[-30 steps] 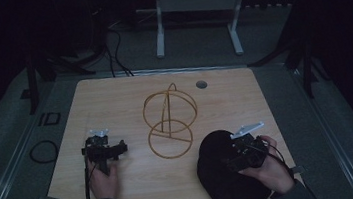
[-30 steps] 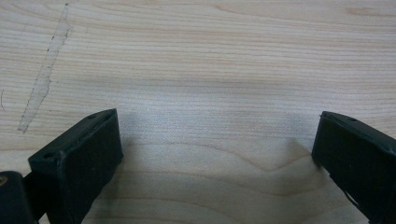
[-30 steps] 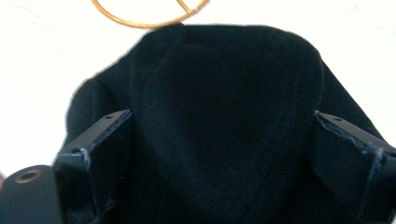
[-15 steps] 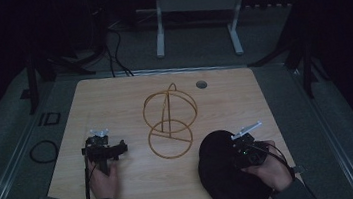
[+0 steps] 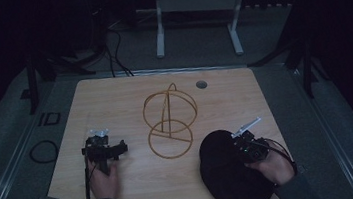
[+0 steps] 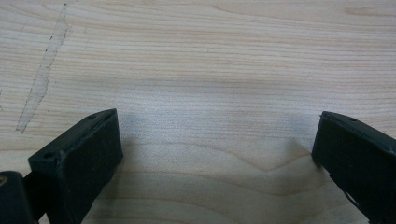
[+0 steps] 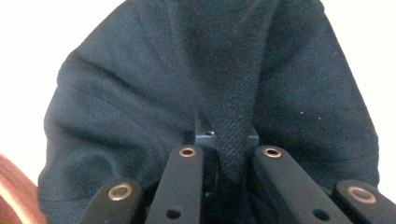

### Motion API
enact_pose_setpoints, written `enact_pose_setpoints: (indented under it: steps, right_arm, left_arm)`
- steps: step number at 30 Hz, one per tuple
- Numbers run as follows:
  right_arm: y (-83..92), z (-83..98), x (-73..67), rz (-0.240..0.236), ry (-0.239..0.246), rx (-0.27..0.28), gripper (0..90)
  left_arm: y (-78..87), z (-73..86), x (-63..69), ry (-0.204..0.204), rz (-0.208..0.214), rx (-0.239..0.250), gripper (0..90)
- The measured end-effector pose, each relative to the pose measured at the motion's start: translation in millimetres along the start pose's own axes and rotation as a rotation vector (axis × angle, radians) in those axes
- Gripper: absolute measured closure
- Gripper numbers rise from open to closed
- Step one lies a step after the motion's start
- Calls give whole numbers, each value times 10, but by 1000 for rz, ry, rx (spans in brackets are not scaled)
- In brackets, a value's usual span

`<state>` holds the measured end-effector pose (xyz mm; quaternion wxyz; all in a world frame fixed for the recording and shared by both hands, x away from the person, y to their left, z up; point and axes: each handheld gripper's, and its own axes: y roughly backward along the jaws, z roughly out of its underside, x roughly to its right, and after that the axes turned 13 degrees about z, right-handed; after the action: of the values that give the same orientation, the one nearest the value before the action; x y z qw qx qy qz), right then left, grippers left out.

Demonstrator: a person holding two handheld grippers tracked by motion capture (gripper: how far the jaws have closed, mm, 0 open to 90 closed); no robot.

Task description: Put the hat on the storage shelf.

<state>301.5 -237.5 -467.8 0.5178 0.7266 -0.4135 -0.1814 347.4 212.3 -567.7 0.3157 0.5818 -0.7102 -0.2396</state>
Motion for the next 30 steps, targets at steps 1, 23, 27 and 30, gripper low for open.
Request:
enact_pose_setpoints:
  steps: [1, 23, 27, 30]
  right_arm:
    - [0, 0, 0, 0, 0, 0, 857]
    - [282, -175, 254, 57, 48, 63, 858]
    - [350, -242, 309, 79, 62, 71, 858]
    - [360, -295, 372, 85, 67, 72, 857]
  left_arm:
    - [0, 0, 0, 0, 0, 0, 12]
    - [0, 0, 0, 0, 0, 0, 12]
    - [0, 0, 0, 0, 0, 0, 12]
    - [0, 0, -1, 0, 1, 0, 12]
